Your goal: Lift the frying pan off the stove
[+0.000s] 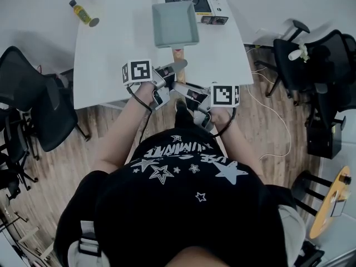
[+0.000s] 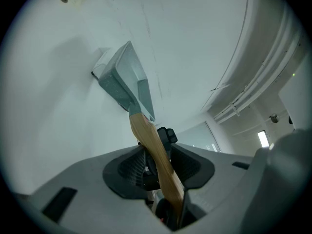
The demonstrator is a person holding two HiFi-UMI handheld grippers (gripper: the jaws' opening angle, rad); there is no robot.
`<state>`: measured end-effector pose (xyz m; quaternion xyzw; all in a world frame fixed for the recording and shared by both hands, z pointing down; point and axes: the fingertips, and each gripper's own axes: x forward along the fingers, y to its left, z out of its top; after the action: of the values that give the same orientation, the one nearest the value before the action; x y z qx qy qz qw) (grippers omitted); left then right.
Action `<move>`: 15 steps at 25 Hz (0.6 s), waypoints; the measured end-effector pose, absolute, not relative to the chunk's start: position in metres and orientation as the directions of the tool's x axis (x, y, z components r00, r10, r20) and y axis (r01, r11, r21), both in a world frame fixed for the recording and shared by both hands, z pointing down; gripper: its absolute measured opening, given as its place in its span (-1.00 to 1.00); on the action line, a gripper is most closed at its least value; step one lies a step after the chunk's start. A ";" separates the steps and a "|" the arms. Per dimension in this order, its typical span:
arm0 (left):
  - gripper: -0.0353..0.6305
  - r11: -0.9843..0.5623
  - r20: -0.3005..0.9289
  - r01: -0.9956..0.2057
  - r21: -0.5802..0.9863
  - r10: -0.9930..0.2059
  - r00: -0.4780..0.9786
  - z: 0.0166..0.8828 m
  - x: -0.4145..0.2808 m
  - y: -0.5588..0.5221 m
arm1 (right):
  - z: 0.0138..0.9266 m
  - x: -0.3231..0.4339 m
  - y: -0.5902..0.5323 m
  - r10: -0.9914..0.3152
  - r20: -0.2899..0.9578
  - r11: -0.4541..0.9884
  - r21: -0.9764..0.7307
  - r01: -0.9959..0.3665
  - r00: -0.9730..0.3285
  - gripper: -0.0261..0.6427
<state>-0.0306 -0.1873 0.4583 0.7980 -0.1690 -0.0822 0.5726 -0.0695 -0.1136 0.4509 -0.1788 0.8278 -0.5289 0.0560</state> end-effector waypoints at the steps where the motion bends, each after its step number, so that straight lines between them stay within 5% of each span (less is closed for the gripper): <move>1: -0.41 -0.289 0.061 -0.174 0.941 -0.362 0.930 0.458 -0.032 -0.172 | 0.453 -0.070 -0.098 -0.357 0.109 0.373 -0.894 -0.249 -0.928 -0.56; 15: -0.41 -0.268 0.046 -0.142 0.953 -0.333 0.942 0.466 -0.033 -0.137 | 0.468 -0.065 -0.064 -0.394 0.199 0.317 -0.887 -0.336 -0.897 -0.56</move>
<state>-0.0331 -0.1370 0.4659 0.7919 -0.1500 -0.0819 0.5863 -0.0648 -0.0643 0.4682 -0.2250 0.8109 -0.5395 0.0268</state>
